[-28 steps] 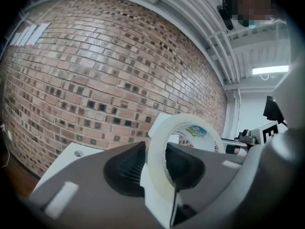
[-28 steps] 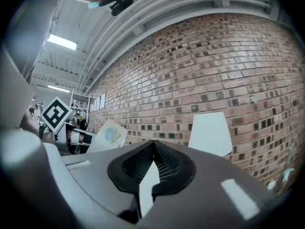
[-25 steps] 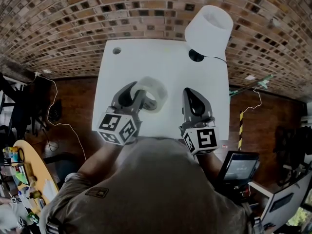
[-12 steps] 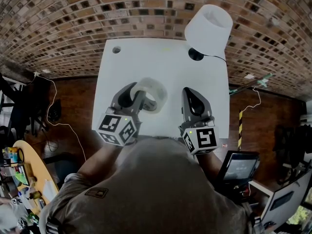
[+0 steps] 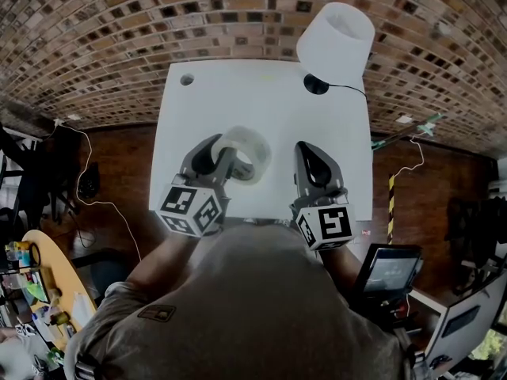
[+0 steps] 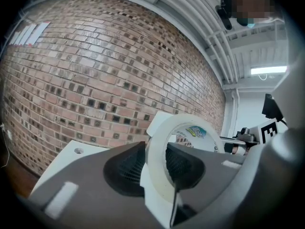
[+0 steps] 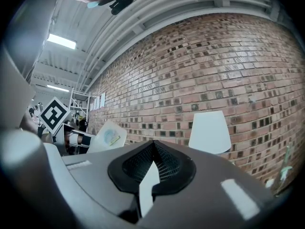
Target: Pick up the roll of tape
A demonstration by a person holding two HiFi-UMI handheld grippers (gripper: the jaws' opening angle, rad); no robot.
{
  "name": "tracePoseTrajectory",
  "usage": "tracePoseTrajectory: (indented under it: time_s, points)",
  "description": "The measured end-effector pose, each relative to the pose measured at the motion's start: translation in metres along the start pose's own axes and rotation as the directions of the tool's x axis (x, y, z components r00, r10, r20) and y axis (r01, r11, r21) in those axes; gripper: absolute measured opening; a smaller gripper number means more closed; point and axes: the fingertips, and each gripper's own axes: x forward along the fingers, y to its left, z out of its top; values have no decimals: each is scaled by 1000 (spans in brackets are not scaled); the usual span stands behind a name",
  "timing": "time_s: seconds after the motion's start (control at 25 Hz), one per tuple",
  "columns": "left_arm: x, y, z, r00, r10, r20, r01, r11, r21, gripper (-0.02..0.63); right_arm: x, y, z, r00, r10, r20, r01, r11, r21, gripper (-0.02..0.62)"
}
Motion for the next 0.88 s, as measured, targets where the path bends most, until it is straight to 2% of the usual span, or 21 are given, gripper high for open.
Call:
tracePoseTrajectory:
  time_s: [0.88]
  points:
    - [2, -2, -4, 1000, -6, -15, 6, 1000, -4, 104, 0, -1, -5, 1000, -6, -8, 6, 1000, 12, 9]
